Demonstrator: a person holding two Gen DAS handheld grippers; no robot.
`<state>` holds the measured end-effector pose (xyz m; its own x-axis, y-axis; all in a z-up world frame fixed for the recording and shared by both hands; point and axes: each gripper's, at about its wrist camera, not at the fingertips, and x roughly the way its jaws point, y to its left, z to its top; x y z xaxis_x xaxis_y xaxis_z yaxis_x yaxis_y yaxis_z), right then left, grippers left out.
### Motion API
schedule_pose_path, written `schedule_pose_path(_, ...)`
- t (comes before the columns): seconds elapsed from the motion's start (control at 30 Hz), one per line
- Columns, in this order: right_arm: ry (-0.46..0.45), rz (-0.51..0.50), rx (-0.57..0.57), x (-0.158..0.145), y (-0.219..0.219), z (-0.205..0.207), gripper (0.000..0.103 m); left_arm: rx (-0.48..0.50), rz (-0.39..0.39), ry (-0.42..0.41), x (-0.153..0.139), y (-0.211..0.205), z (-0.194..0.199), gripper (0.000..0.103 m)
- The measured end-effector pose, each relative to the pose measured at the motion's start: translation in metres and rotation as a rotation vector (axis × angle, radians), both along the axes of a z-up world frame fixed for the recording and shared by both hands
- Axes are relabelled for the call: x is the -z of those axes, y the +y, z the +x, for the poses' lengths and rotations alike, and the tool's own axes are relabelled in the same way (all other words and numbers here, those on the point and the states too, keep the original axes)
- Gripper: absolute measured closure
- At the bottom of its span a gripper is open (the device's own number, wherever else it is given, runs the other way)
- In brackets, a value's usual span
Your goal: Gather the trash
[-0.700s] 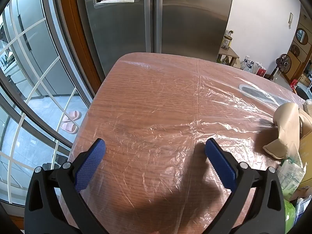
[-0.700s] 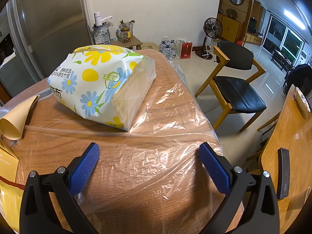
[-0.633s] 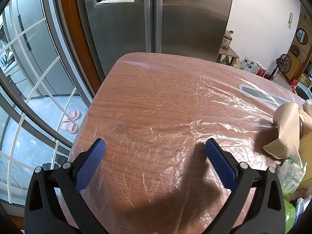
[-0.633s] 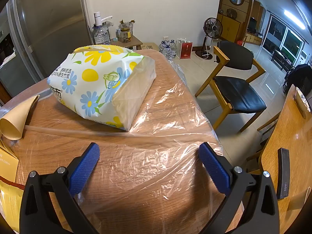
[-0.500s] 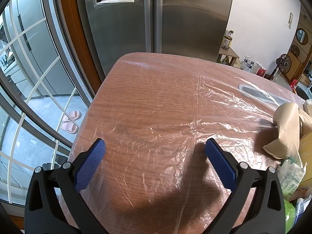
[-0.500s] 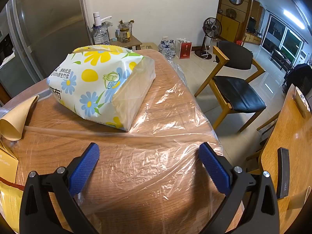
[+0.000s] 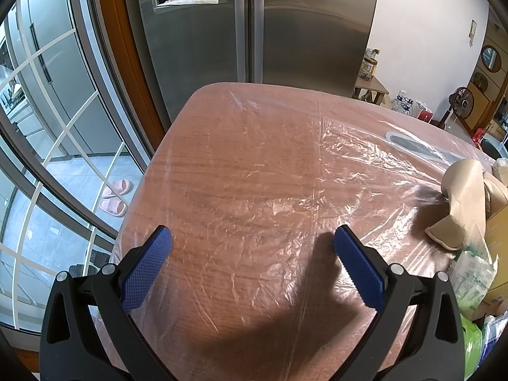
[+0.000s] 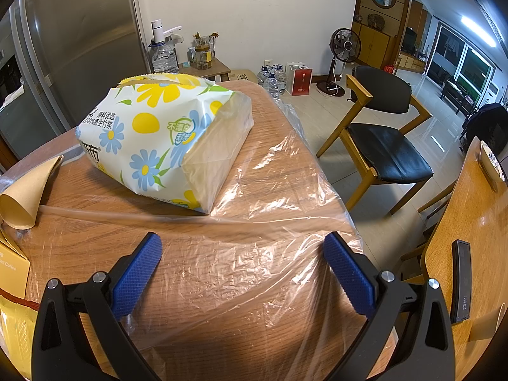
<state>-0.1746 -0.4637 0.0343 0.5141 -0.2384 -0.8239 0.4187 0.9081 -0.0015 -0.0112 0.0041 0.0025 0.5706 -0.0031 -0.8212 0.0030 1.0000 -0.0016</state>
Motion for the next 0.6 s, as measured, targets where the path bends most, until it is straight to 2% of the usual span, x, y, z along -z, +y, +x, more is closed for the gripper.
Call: schedule_pose_path(0.6,0.001,0.0,0.0,0.0,0.0001,0.0004,0.004,-0.001,0.002,-0.003,0.0042,-0.0032,-0.0007,0.001)
